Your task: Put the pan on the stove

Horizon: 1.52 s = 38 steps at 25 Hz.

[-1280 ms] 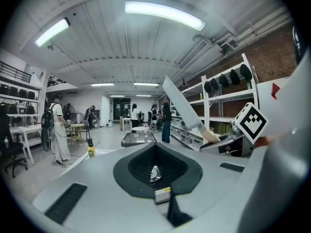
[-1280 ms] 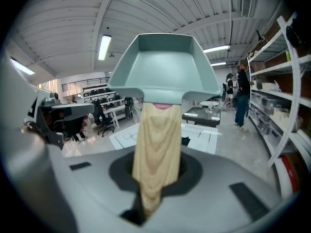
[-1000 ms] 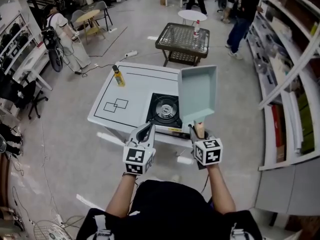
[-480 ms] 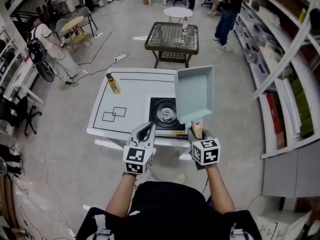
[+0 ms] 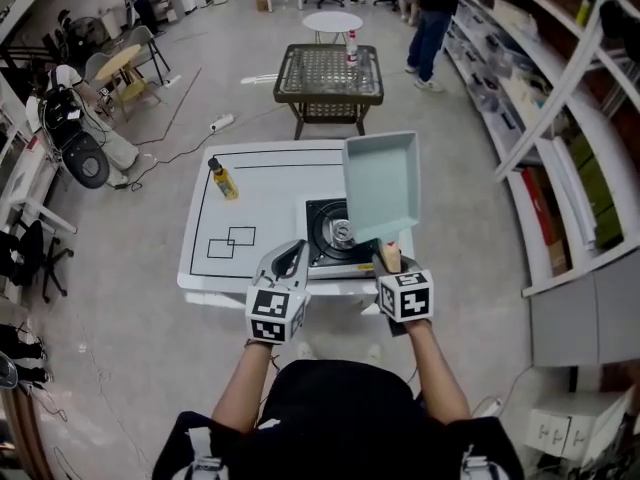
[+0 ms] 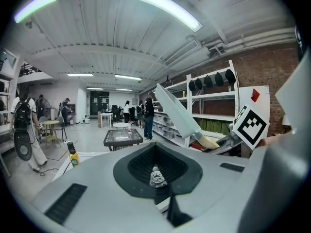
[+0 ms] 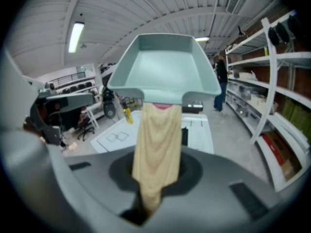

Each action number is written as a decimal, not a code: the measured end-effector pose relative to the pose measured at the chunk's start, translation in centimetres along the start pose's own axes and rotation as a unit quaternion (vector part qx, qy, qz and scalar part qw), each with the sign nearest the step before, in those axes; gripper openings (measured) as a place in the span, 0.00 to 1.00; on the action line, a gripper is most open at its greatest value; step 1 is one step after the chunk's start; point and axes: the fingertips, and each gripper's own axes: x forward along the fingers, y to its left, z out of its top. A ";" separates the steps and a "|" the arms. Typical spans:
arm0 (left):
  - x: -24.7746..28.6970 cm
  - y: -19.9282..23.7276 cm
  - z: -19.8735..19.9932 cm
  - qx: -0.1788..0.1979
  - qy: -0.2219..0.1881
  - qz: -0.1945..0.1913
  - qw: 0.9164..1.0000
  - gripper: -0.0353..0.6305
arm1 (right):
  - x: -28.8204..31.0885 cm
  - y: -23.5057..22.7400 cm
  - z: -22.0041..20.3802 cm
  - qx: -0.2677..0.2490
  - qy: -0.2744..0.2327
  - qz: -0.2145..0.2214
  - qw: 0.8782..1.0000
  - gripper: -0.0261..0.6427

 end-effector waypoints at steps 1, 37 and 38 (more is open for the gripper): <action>-0.1 0.3 0.1 -0.001 -0.001 -0.002 1.000 0.09 | 0.4 0.3 -0.3 0.003 0.008 -0.004 1.000 0.12; 0.5 4.6 -2.8 0.001 0.019 -0.026 0.999 0.09 | 9.2 2.8 -12.0 0.065 0.252 -0.080 0.962 0.12; 0.4 4.7 -2.8 0.001 0.019 -0.025 1.000 0.09 | 9.4 2.8 -12.0 0.065 0.251 -0.078 0.963 0.12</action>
